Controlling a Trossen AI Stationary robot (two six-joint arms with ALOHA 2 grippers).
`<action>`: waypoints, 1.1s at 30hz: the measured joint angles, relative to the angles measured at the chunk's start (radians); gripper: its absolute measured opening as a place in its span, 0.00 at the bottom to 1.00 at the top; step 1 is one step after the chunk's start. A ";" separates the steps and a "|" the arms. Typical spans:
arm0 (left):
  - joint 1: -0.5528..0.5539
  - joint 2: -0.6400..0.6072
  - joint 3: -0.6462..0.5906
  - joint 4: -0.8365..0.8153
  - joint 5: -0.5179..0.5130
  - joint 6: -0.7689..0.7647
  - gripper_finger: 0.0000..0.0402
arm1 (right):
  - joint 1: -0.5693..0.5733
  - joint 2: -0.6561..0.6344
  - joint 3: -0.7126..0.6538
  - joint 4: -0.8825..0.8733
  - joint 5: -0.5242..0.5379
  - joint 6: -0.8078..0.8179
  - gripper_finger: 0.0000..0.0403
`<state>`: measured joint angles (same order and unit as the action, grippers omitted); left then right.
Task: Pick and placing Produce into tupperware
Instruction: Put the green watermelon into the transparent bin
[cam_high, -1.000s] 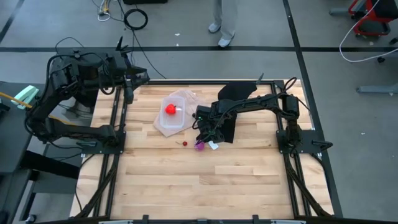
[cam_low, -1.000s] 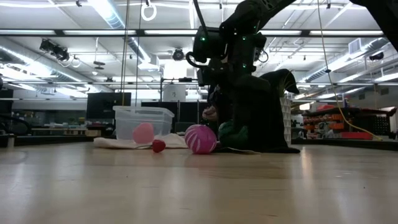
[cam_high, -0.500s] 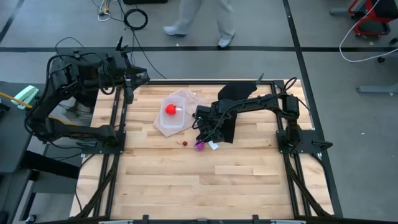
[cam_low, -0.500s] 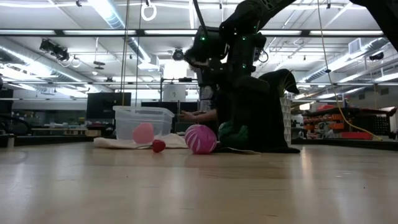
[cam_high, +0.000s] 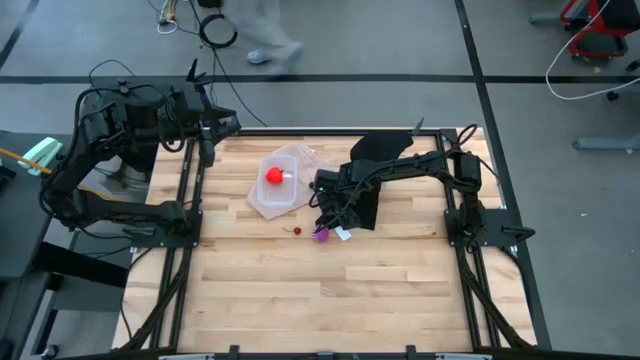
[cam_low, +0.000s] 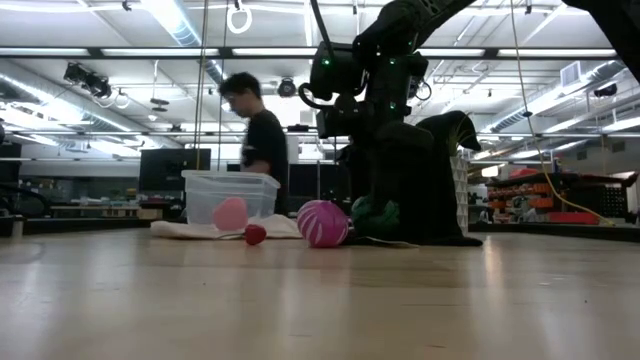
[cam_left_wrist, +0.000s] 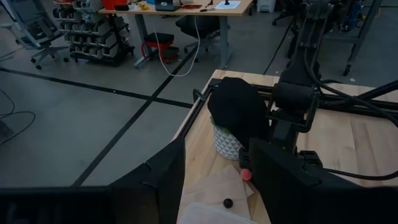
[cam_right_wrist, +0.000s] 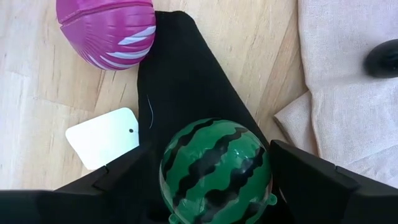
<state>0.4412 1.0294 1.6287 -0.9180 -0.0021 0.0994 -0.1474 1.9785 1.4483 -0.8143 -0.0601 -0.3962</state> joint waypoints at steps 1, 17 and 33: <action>0.000 0.000 0.000 0.000 0.000 0.000 0.46 | 0.000 0.000 0.000 0.000 0.000 0.000 0.78; 0.000 0.000 0.000 0.000 0.000 0.000 0.46 | 0.008 -0.002 0.000 0.000 0.027 0.000 0.73; 0.000 0.000 0.000 -0.004 0.000 0.000 0.45 | 0.044 -0.008 0.241 -0.008 0.094 -0.025 0.73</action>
<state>0.4408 1.0296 1.6287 -0.9222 -0.0020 0.0998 -0.1031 1.9704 1.6891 -0.8227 0.0335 -0.4215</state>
